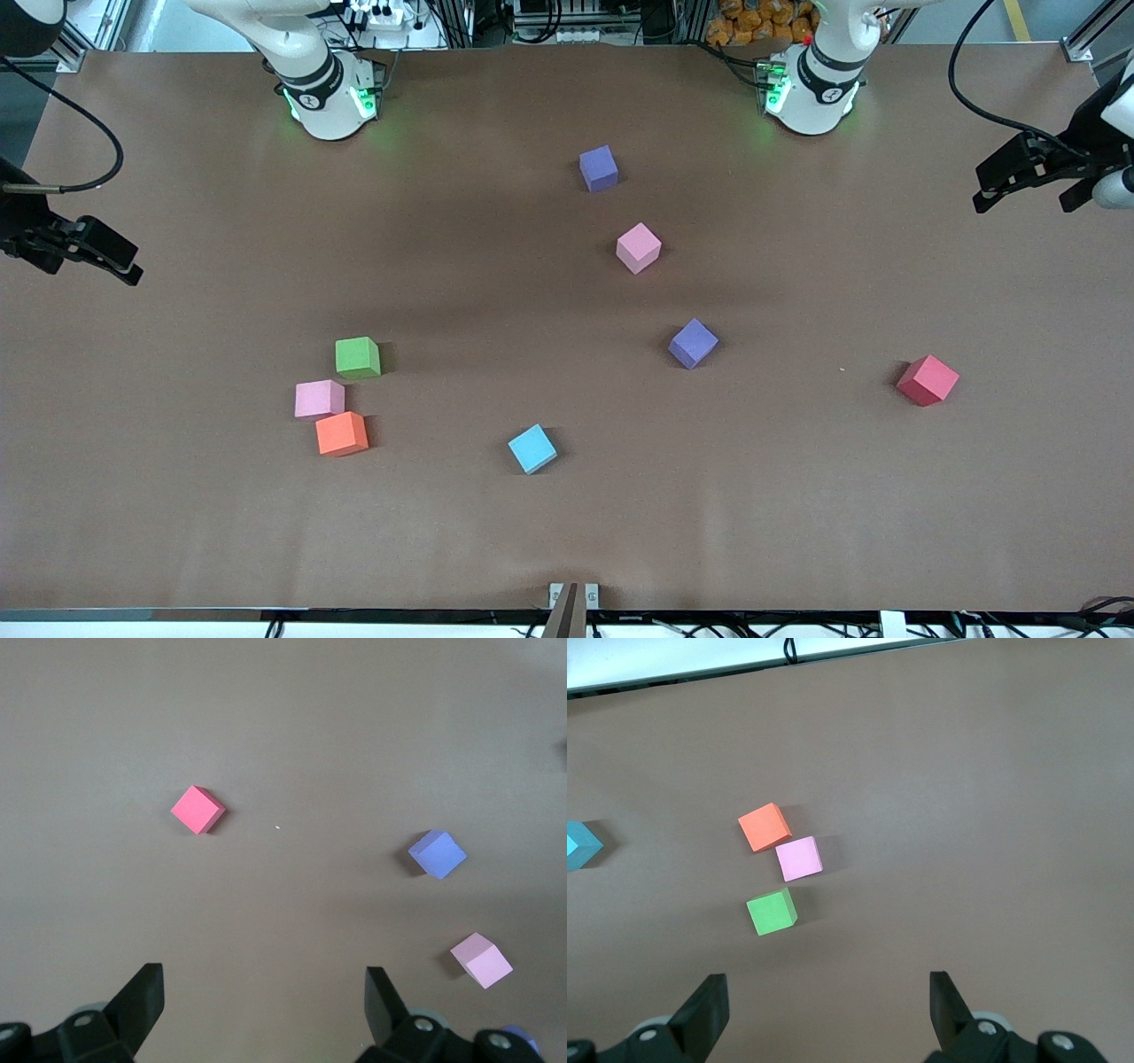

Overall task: Arrange blocks into number 1
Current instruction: 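Reach the right gripper to the green cube while the left gripper reaches purple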

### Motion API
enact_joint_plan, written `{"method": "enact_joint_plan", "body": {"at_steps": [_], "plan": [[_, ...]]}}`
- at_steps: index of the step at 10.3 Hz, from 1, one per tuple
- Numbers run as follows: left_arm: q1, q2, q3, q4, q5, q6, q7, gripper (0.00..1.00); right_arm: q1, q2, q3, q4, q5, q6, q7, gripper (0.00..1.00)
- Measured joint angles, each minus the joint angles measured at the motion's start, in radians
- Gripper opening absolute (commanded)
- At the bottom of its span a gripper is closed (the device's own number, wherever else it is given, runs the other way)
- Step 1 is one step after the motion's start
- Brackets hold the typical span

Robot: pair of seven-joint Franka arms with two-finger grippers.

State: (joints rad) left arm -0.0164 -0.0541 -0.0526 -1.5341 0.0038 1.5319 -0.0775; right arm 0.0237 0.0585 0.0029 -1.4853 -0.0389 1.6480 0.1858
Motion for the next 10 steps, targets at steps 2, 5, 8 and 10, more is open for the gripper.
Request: {"method": "enact_joint_plan", "body": {"at_steps": [2, 5, 8, 10], "plan": [[0.000, 0.000, -0.001, 0.002, 0.000, 0.000, 0.000, 1.00, 0.000, 0.000, 0.000, 0.000, 0.000, -0.002, 0.000, 1.00], [-0.008, 0.027, -0.051, -0.010, -0.008, 0.001, -0.024, 1.00, 0.001, 0.003, 0.003, -0.001, 0.007, -0.010, 0.000, 1.00], [-0.019, 0.068, -0.235, -0.135, -0.066, 0.142, -0.315, 1.00, 0.029, 0.029, 0.014, -0.067, 0.073, 0.071, 0.004, 1.00], [-0.047, 0.078, -0.377, -0.252, -0.086, 0.235, -0.555, 1.00, 0.039, 0.073, 0.016, -0.193, 0.170, 0.221, 0.008, 1.00]]}}
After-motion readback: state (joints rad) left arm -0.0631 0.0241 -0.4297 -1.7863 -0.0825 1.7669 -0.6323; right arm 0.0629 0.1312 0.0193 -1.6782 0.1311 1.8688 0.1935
